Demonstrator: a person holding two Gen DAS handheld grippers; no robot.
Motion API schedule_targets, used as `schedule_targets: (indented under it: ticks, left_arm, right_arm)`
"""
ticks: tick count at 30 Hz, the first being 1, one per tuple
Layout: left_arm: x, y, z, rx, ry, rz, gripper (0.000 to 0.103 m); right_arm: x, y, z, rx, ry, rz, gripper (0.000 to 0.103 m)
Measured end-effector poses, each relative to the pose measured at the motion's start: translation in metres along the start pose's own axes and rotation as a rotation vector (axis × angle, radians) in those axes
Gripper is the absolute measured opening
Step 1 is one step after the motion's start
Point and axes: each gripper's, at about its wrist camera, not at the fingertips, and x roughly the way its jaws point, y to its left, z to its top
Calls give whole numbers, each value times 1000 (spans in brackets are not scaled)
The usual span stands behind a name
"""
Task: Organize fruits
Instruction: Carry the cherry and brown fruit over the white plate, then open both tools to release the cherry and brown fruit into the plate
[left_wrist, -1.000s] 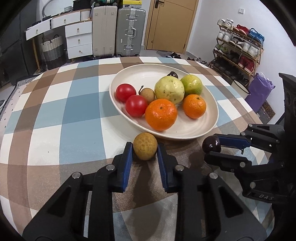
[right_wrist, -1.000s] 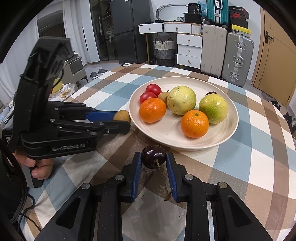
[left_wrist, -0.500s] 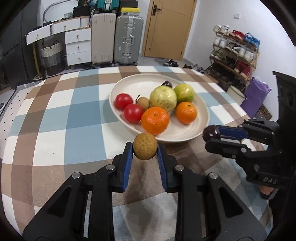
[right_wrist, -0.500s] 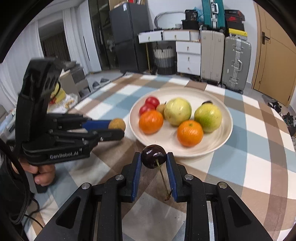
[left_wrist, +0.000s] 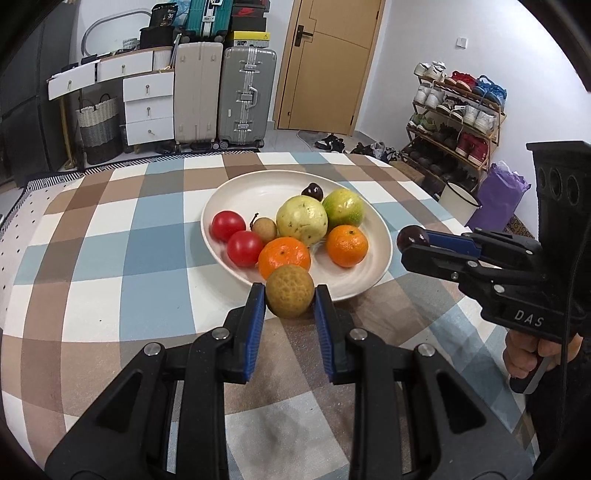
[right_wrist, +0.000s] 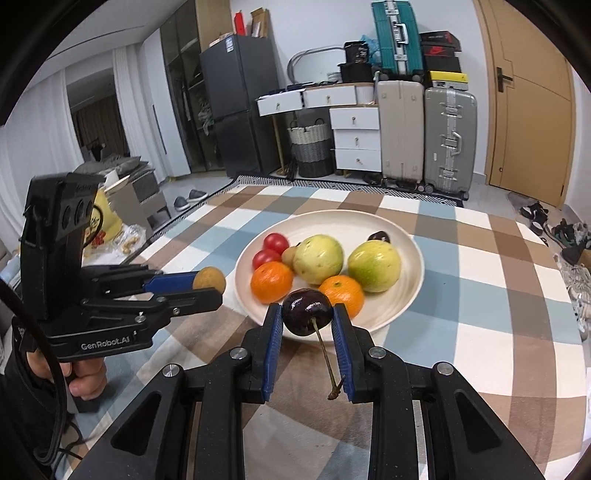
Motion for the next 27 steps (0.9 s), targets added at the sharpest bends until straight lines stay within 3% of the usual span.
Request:
schedule_targets:
  ticks: [7,15,19,27]
  left_arm:
    - [0,-6,10,9,-8,13,24]
    - [5,-14,37,5,-36,27,24]
    - [21,-23,41,28,-30,57,24]
    - [43,-25,35,20,-8,36,24]
  right_arm:
    - [-1,-13,7,40,-6,-14,27]
    - [-3,-25,39,37,-34,-46,27]
    - [8,-35,53,34,-30,-61,27]
    - [47,-49,65,27,20,-52,27]
